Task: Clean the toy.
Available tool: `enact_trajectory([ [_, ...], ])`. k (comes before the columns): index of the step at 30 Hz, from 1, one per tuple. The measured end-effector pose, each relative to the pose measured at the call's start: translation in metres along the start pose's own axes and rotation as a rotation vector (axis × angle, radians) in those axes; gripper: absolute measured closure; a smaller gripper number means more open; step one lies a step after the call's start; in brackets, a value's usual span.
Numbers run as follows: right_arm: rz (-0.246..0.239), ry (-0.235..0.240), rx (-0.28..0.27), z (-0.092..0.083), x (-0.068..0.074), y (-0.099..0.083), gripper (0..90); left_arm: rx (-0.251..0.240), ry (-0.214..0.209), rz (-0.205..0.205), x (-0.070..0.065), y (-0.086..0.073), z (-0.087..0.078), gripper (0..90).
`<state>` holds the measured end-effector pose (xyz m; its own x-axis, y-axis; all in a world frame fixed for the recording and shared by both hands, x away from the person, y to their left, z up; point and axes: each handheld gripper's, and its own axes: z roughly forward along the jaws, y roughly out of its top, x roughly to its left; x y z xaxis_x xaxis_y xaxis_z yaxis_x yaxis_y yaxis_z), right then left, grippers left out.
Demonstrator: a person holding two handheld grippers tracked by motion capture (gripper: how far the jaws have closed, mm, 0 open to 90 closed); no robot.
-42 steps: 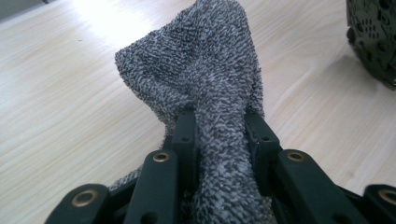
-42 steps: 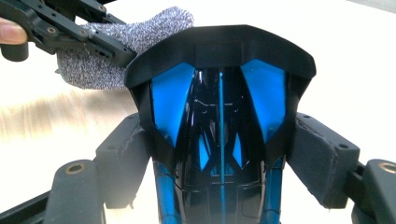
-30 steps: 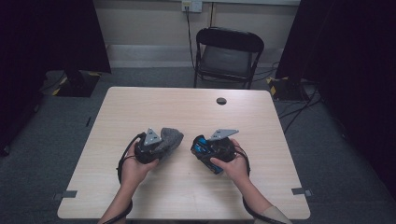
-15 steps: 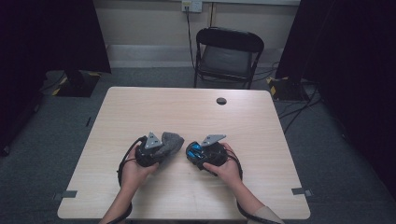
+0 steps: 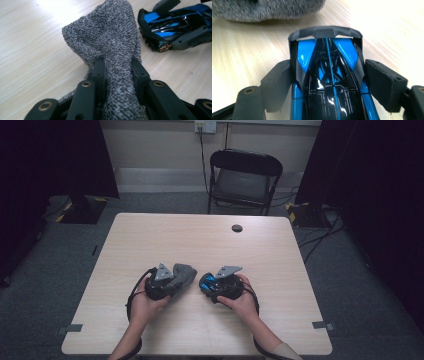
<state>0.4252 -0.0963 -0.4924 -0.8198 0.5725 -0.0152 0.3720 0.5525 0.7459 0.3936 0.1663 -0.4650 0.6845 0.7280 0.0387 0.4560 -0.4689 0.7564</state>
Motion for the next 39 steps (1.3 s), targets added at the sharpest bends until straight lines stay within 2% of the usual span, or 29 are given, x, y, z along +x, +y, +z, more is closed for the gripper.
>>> enact_trajectory([
  [6,0.012,0.017,-0.013,-0.002,-0.003,-0.001,17.4,0.002,-0.001,0.005,-0.002,-0.001,0.003,70.1],
  [8,0.003,0.013,-0.019,-0.005,-0.004,-0.001,17.2,0.003,-0.004,0.003,-0.002,-0.001,0.005,70.1],
  [9,0.011,0.018,-0.017,-0.009,-0.005,0.000,14.4,0.004,-0.003,0.006,-0.002,-0.001,0.005,70.1],
  [12,0.011,0.026,-0.022,-0.019,-0.009,-0.002,14.3,0.001,0.001,0.007,-0.003,0.000,0.005,70.1],
  [14,0.009,0.023,-0.019,-0.027,-0.011,-0.007,14.2,-0.002,-0.003,-0.005,-0.004,0.000,0.005,70.1],
  [15,0.010,0.015,-0.015,-0.030,-0.013,-0.012,13.4,0.002,-0.001,0.003,-0.003,0.001,0.004,70.1],
  [19,0.045,0.028,-0.005,-0.036,-0.015,-0.026,12.1,-0.012,0.008,-0.002,-0.006,0.004,0.000,70.1],
  [24,0.029,0.022,0.039,-0.036,-0.012,-0.038,13.6,-0.013,0.009,0.015,-0.008,0.010,-0.004,70.1],
  [26,0.026,0.016,0.037,-0.036,-0.011,-0.041,16.3,-0.018,0.005,0.012,-0.008,0.011,-0.004,70.1],
  [27,0.017,0.020,0.030,-0.036,-0.010,-0.042,21.9,-0.024,0.006,0.008,-0.008,0.012,-0.004,70.1],
  [28,0.016,0.028,0.023,-0.037,-0.010,-0.041,23.5,-0.024,0.009,0.010,-0.008,0.013,-0.004,70.1],
  [35,0.008,0.012,0.036,-0.035,-0.005,-0.037,24.5,-0.037,0.013,0.005,-0.004,0.016,-0.006,70.2],
  [39,0.012,0.026,0.024,-0.033,-0.001,-0.036,24.6,-0.046,0.017,-0.006,-0.002,0.017,-0.007,70.2],
])
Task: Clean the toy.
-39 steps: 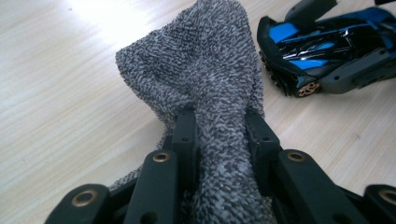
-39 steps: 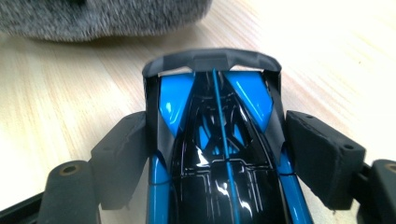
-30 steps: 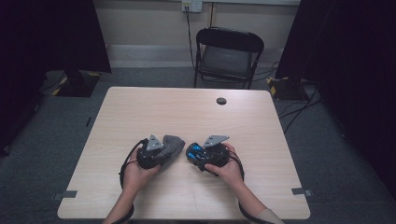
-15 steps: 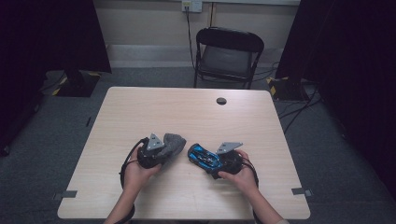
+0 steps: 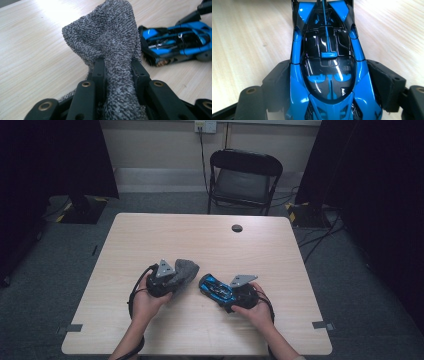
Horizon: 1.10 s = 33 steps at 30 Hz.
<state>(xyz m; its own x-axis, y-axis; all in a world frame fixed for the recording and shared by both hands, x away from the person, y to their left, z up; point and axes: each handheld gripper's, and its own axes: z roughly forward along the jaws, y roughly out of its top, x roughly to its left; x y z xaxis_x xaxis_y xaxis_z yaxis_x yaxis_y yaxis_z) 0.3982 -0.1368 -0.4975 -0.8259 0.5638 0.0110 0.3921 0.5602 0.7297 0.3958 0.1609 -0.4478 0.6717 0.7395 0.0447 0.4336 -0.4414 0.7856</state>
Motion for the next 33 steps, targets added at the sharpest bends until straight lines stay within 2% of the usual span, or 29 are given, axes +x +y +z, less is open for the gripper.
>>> enact_trajectory([
  [2,0.009,0.008,-0.006,0.002,0.003,0.002,24.6,-0.003,0.003,-0.002,0.002,0.001,-0.001,70.2],
  [11,-0.027,0.039,-0.010,0.019,0.029,0.021,24.6,-0.030,0.010,-0.008,0.007,0.011,-0.007,70.2],
  [18,-0.006,0.035,-0.017,0.030,0.047,0.025,24.6,-0.048,0.012,0.001,0.004,0.020,-0.010,70.2],
  [26,-0.018,0.024,-0.021,0.033,0.054,0.028,24.6,-0.055,-0.002,0.022,0.000,0.036,-0.009,70.3],
  [33,-0.009,0.025,-0.026,0.033,0.054,0.027,24.4,-0.065,-0.023,0.036,-0.008,0.053,-0.002,70.3],
])
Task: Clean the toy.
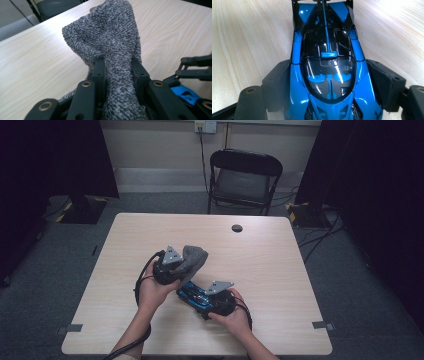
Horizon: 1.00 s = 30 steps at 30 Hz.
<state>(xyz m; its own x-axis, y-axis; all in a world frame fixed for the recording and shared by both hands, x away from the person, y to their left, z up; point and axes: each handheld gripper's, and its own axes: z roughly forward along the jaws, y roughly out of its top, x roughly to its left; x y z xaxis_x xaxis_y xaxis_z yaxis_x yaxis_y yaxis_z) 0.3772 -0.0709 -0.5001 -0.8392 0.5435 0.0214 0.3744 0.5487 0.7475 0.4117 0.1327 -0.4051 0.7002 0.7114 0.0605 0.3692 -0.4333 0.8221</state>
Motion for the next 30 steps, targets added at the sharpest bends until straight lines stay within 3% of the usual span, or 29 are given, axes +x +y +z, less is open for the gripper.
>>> enact_trajectory([
  [6,-0.028,0.023,0.013,-0.003,-0.003,-0.002,22.7,-0.006,-0.021,0.014,-0.011,0.007,0.008,70.3],
  [15,-0.057,0.038,0.009,-0.010,-0.006,-0.007,23.5,-0.003,-0.033,0.018,-0.017,0.008,0.016,70.2],
  [19,-0.040,0.051,0.007,-0.011,-0.008,-0.008,21.5,0.002,-0.036,0.026,-0.018,0.010,0.016,70.3],
  [30,-0.064,0.072,0.008,-0.022,-0.014,-0.005,16.0,0.010,-0.048,0.044,-0.026,0.016,0.022,70.3],
])
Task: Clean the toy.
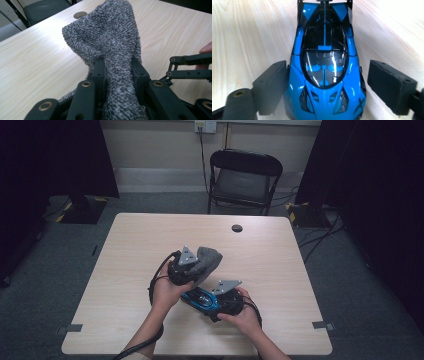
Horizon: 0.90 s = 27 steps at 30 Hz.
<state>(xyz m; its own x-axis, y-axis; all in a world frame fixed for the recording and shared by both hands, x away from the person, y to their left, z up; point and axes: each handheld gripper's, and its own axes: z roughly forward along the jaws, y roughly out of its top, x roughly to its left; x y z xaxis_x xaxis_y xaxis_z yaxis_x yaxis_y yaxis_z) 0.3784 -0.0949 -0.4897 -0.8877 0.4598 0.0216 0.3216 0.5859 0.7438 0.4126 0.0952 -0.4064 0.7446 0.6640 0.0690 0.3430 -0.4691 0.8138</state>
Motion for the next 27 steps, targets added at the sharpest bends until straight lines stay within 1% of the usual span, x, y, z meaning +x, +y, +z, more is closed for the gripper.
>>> enact_trajectory([
  [2,-0.005,0.005,-0.004,-0.005,-0.002,-0.001,15.3,-0.003,-0.002,0.005,-0.003,0.003,0.003,70.2],
  [4,-0.014,0.016,0.005,-0.009,-0.003,-0.005,14.5,-0.007,-0.014,0.001,-0.006,0.005,0.007,70.2],
  [6,-0.007,0.031,0.002,-0.014,-0.006,-0.010,14.6,-0.007,-0.021,0.000,-0.009,0.008,0.011,70.2],
  [8,-0.003,0.040,0.013,-0.017,-0.009,-0.015,14.3,-0.002,-0.023,0.012,-0.012,0.010,0.016,70.2],
  [9,0.007,0.046,0.022,-0.018,-0.010,-0.017,14.3,0.001,-0.030,0.018,-0.014,0.011,0.018,70.2],
  [10,0.011,0.047,0.013,-0.018,-0.010,-0.018,16.1,-0.001,-0.033,0.016,-0.016,0.011,0.019,70.2],
  [11,0.001,0.050,0.005,-0.018,-0.009,-0.018,20.2,-0.001,-0.035,0.016,-0.017,0.012,0.019,70.2],
  [12,-0.008,0.061,-0.001,-0.018,-0.008,-0.018,24.0,-0.001,-0.035,0.018,-0.017,0.012,0.019,70.2],
  [13,-0.018,0.059,-0.012,-0.017,-0.006,-0.016,24.8,0.000,-0.031,0.020,-0.016,0.012,0.019,70.2],
  [15,-0.024,0.052,-0.015,-0.016,-0.005,-0.014,24.8,-0.004,-0.031,0.009,-0.014,0.012,0.017,70.2],
  [19,-0.021,0.044,-0.015,-0.015,-0.004,-0.012,24.9,-0.002,-0.025,0.011,-0.010,0.012,0.015,70.2],
  [23,-0.013,0.046,-0.016,-0.013,-0.004,-0.011,24.0,-0.007,-0.025,0.009,-0.010,0.011,0.012,70.2],
  [27,-0.016,0.049,-0.017,-0.015,-0.004,-0.009,23.1,-0.007,-0.025,0.008,-0.010,0.010,0.012,70.2],
])
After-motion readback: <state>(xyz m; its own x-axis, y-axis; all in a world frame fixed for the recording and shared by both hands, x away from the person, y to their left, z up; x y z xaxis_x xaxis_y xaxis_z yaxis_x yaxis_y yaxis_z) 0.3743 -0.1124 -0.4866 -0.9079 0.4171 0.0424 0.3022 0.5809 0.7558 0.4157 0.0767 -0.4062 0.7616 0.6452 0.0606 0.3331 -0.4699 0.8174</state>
